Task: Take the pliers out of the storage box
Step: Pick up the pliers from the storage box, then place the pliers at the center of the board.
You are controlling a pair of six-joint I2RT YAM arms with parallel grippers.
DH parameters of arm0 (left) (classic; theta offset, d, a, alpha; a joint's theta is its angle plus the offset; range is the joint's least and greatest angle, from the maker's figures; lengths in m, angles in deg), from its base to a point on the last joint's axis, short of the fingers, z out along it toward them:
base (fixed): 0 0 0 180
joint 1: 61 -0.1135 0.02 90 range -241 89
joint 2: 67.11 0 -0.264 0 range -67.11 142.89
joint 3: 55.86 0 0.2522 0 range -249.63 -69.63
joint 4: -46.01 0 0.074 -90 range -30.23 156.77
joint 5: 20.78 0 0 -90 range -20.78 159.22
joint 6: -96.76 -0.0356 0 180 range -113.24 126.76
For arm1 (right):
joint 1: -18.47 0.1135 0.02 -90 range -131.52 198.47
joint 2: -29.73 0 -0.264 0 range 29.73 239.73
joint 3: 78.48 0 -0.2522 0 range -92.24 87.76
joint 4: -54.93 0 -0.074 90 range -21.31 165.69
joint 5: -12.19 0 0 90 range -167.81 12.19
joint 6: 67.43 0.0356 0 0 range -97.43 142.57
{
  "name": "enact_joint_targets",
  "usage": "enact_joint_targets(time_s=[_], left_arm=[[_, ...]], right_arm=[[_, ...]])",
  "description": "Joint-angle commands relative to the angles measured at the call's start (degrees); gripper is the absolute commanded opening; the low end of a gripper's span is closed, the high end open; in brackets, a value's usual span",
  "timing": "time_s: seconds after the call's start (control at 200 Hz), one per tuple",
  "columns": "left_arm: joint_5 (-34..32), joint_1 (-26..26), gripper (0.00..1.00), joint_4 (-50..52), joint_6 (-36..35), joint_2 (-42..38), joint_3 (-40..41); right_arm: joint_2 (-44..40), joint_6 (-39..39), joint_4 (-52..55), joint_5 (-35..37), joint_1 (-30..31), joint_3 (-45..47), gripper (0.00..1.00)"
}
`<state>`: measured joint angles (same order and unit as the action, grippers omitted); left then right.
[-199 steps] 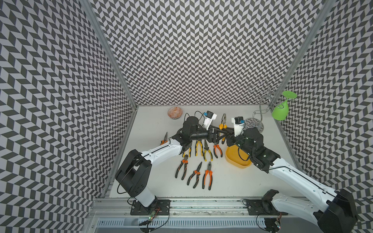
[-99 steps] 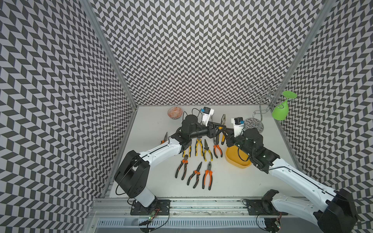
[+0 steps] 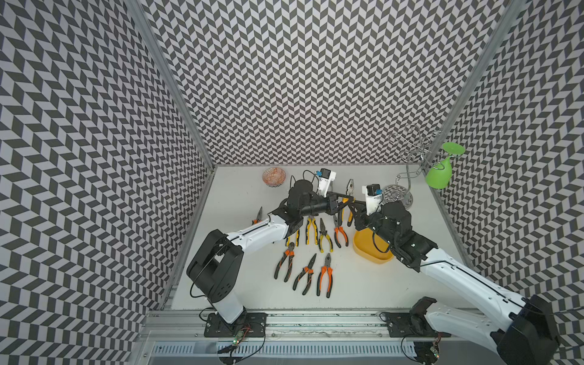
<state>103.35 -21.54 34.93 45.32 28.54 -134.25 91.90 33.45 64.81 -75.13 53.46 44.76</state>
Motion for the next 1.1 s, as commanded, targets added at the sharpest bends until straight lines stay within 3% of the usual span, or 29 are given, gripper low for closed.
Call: enact_joint_targets(time_s=[0.0,0.11,0.225,0.456,0.631,1.097], left_arm=[[2.9,0.2,0.00,0.6,-1.3,-0.2,-2.4],[6.1,-1.2,0.00,3.4,-5.7,-1.1,-2.9],[8.1,-3.5,0.00,9.6,-12.6,-2.4,-3.3],[16.4,-10.5,0.00,23.1,-28.7,-5.7,-2.7],[23.7,-17.8,0.00,34.4,-39.4,-6.5,-2.3],[18.8,-40.7,0.00,60.2,-64.4,-1.7,-1.0]], right_arm=[[-0.8,-1.2,-6.4,-0.6,0.3,-0.9,0.13],[-1.8,-2.8,-6.4,-1.2,0.3,-0.3,0.43],[-3.1,-5.5,-7.0,-4.2,0.3,0.8,0.66],[-3.2,-9.4,-10.4,-13.9,0.3,2.9,0.92],[-1.5,-12.1,-12.2,-19.6,2.0,2.6,1.00],[3.2,-18.8,-11.6,-25.4,9.1,2.6,0.99]])
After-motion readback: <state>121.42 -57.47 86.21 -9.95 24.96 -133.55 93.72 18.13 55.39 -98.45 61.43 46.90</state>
